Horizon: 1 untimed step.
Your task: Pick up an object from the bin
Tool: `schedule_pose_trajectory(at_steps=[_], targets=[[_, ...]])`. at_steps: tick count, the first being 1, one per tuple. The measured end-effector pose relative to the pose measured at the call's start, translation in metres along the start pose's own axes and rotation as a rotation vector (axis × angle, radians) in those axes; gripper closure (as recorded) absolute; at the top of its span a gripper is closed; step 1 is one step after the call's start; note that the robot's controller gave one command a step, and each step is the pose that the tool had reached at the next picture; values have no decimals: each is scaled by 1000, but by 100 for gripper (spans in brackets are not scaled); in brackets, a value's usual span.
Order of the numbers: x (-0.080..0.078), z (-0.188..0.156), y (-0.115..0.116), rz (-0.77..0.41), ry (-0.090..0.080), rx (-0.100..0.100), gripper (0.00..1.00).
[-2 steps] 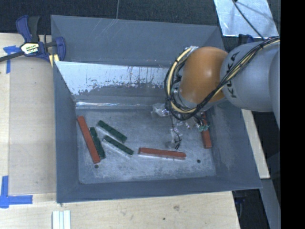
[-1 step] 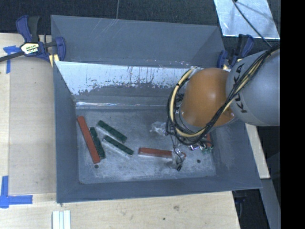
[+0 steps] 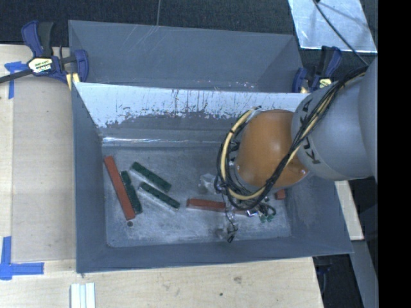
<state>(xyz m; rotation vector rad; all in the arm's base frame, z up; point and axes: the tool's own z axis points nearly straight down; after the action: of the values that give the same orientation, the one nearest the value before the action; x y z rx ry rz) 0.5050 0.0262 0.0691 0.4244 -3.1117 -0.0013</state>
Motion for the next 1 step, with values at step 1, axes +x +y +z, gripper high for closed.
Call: schedule_pose_trajectory(at_steps=[1], targets=[[-1, -1, -1, -2, -4, 2, 100]])
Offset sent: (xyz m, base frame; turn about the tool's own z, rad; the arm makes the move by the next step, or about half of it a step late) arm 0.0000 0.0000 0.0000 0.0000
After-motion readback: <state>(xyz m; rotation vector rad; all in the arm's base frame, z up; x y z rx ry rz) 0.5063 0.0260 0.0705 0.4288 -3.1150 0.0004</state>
